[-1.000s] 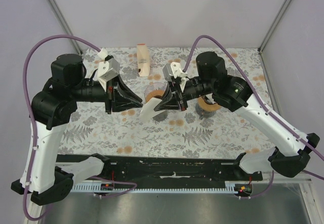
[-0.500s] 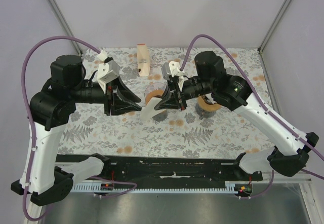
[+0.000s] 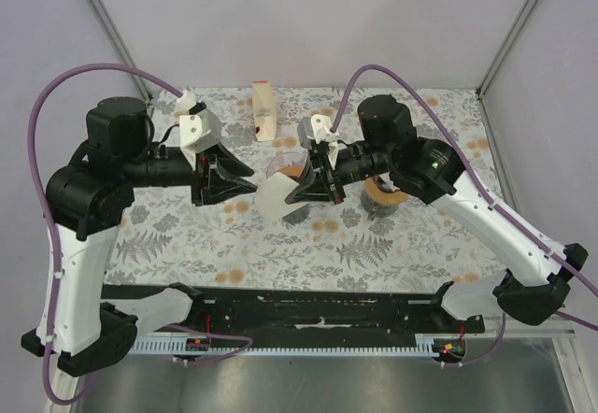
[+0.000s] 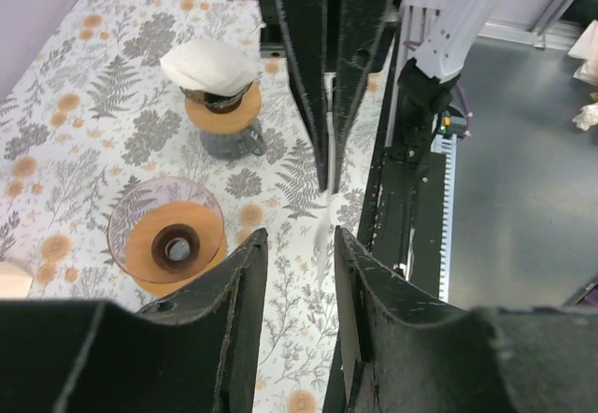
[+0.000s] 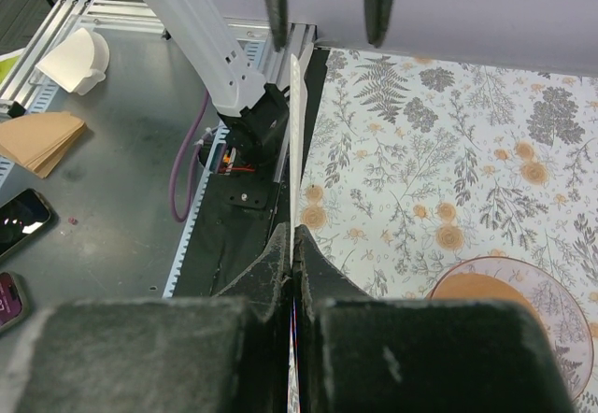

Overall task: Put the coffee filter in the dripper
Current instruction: Place the coffee filter in the coffee dripper.

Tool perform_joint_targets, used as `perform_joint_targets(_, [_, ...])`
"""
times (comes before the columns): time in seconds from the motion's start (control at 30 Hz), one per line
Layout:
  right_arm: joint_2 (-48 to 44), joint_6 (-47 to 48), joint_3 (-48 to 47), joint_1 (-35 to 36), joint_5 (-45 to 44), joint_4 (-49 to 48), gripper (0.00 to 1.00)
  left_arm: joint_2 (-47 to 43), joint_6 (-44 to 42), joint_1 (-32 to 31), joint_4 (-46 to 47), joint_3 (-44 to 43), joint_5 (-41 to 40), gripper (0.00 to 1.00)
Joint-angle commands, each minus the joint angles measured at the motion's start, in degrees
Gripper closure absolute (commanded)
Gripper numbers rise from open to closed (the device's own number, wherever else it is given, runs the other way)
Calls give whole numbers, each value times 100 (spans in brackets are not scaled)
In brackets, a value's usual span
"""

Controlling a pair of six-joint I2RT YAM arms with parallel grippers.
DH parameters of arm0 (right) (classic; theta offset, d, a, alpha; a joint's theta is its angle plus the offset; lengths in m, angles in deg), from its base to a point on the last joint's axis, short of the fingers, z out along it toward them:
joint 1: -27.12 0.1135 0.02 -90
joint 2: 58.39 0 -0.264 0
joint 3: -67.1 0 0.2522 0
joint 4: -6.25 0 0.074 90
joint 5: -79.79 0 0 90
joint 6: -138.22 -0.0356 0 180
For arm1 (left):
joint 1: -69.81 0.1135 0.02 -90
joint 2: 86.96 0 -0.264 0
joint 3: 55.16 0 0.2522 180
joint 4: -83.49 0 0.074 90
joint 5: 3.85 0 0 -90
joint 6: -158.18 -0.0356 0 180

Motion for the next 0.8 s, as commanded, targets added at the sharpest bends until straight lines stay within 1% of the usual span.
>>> perform_joint_targets(0.0, [-41,68,-225,16,3,36,100,151,-364,-24,-112,-177,-364,59])
perform_joint_targets(0.23, [-32,77,-225,25,-14,44,100,196,-425,-24,-164,-106,-276,63])
perform_joint_targets(0.37, [-23,86,-242,16,3,44,100,195,-443,-24,-182,-124,-355,68])
perform_joint_targets(0.43, [-15,86,-251,16,21,44,100,196,-434,-25,-173,-106,-347,69])
perform_joint_targets(0.57, [-15,86,-242,25,21,53,100,178,-425,-33,-156,-27,-75,66])
perform_joint_targets(0.77, [-15,86,-242,16,4,53,100,178,-364,-42,-165,-1,75,64])
